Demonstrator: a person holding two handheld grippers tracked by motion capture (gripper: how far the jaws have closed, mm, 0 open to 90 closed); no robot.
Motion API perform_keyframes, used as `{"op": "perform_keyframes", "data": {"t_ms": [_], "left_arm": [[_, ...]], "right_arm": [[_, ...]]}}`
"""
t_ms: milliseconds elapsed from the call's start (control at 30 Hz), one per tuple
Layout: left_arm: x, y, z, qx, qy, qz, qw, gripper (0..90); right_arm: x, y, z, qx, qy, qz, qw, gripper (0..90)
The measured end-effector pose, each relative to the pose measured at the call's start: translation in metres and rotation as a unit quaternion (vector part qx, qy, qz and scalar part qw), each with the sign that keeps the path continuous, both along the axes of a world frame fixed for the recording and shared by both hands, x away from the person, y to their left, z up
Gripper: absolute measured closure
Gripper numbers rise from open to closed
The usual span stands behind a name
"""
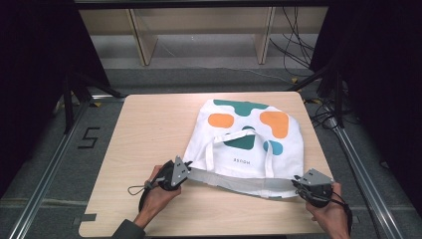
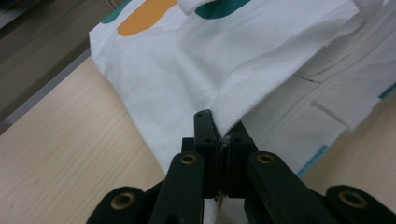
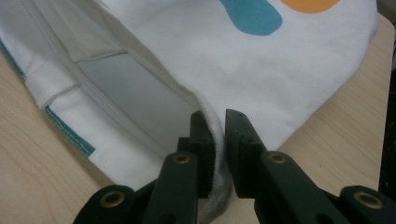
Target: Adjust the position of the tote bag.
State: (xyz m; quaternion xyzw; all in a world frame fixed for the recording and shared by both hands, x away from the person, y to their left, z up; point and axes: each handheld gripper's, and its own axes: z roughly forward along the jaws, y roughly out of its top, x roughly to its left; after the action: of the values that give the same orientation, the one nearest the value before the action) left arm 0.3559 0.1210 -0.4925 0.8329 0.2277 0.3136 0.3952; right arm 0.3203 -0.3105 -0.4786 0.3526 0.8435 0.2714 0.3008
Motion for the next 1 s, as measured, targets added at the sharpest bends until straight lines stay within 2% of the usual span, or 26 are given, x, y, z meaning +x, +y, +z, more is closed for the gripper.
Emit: {"op": "perform_keyframes", "data": {"t_ms": [33, 133, 167, 200, 267, 300, 333, 433, 467, 500, 533, 600, 667, 700, 767, 800, 833, 867, 900, 933, 967, 1000], "left_arm": [[-0.009, 0.002, 0.002, 0.013, 0.006, -0.009, 0.9999, 86.7], [-0.026, 0.007, 0.004, 0.013, 0.013, -0.019, 0.9997, 86.4], [-0.032, 0.008, 0.004, 0.005, 0.017, -0.018, 0.9997, 86.3], [-0.037, 0.010, 0.006, 0.009, 0.020, -0.021, 0.9995, 86.2], [-0.041, 0.011, 0.006, 0.004, 0.022, -0.021, 0.9995, 86.0], [-0.051, 0.015, 0.007, 0.004, 0.028, -0.022, 0.9994, 85.9], [-0.054, 0.018, 0.009, 0.009, 0.028, -0.021, 0.9994, 85.9], [-0.060, 0.024, 0.010, -0.004, 0.034, -0.019, 0.9992, 85.3], [-0.064, 0.026, 0.009, -0.016, 0.036, -0.014, 0.9991, 84.9], [-0.065, 0.029, 0.009, -0.009, 0.036, -0.013, 0.9992, 83.7], [-0.065, 0.029, 0.008, -0.018, 0.036, -0.003, 0.9992, 82.1], [-0.061, 0.031, 0.006, -0.012, 0.044, -0.004, 0.9990, 77.5], [-0.060, 0.029, 0.004, -0.018, 0.045, 0.003, 0.9988, 73.7], [-0.058, 0.029, 0.002, 0.007, 0.056, 0.002, 0.9984, 71.6], [-0.058, 0.028, 0.000, 0.008, 0.059, 0.005, 0.9982, 67.2], [-0.059, 0.027, -0.002, 0.019, 0.063, 0.012, 0.9978, 67.2], [-0.058, 0.027, -0.003, 0.036, 0.063, 0.019, 0.9972, 62.2], [-0.058, 0.027, -0.004, 0.034, 0.062, 0.026, 0.9971, 62.2], [-0.057, 0.028, -0.007, 0.051, 0.073, 0.036, 0.9953, 59.3], [-0.057, 0.028, -0.007, 0.051, 0.073, 0.036, 0.9953, 58.9], [-0.056, 0.030, -0.011, 0.060, 0.079, 0.045, 0.9941, 57.7], [-0.056, 0.030, -0.012, 0.059, 0.084, 0.054, 0.9932, 56.9]], "right_arm": [[-0.001, 0.001, 0.001, -0.003, -0.003, 0.002, 1.0000, 82.6], [-0.002, 0.000, 0.003, -0.004, -0.008, 0.007, 0.9999, 82.8], [-0.002, 0.001, 0.003, 0.002, -0.007, 0.006, 1.0000, 82.8], [-0.003, 0.003, 0.003, 0.006, -0.006, 0.005, 1.0000, 82.9], [-0.004, 0.004, 0.003, 0.003, -0.006, 0.008, 0.9999, 82.9], [-0.007, 0.006, 0.004, -0.002, -0.008, 0.018, 0.9998, 83.1], [-0.009, 0.007, 0.005, -0.003, -0.007, 0.021, 0.9998, 83.2], [-0.012, 0.012, 0.006, -0.007, -0.004, 0.035, 0.9994, 83.3], [-0.013, 0.015, 0.006, 0.001, -0.002, 0.030, 0.9995, 83.0], [-0.014, 0.015, 0.006, -0.003, -0.002, 0.038, 0.9993, 82.2], [-0.014, 0.016, 0.006, -0.003, -0.004, 0.044, 0.9990, 80.8], [-0.013, 0.018, 0.003, 0.006, 0.005, 0.029, 0.9995, 72.2], [-0.010, 0.017, -0.002, -0.009, 0.013, 0.032, 0.9994, 69.0], [-0.010, 0.018, -0.004, -0.012, 0.018, 0.033, 0.9992, 68.2], [-0.009, 0.019, -0.005, -0.009, 0.021, 0.028, 0.9994, 67.8], [-0.008, 0.019, -0.006, -0.016, 0.021, 0.033, 0.9991, 67.6], [-0.005, 0.018, -0.007, -0.024, 0.017, 0.042, 0.9987, 67.4], [-0.005, 0.019, -0.008, -0.028, 0.021, 0.032, 0.9989, 67.4], [-0.004, 0.019, -0.009, -0.031, 0.024, 0.026, 0.9989, 67.5], [-0.003, 0.018, -0.010, -0.029, 0.025, 0.025, 0.9990, 67.8], [-0.003, 0.018, -0.010, -0.030, 0.025, 0.026, 0.9989, 68.2], [-0.002, 0.017, -0.010, -0.030, 0.025, 0.029, 0.9988, 68.5]]}}
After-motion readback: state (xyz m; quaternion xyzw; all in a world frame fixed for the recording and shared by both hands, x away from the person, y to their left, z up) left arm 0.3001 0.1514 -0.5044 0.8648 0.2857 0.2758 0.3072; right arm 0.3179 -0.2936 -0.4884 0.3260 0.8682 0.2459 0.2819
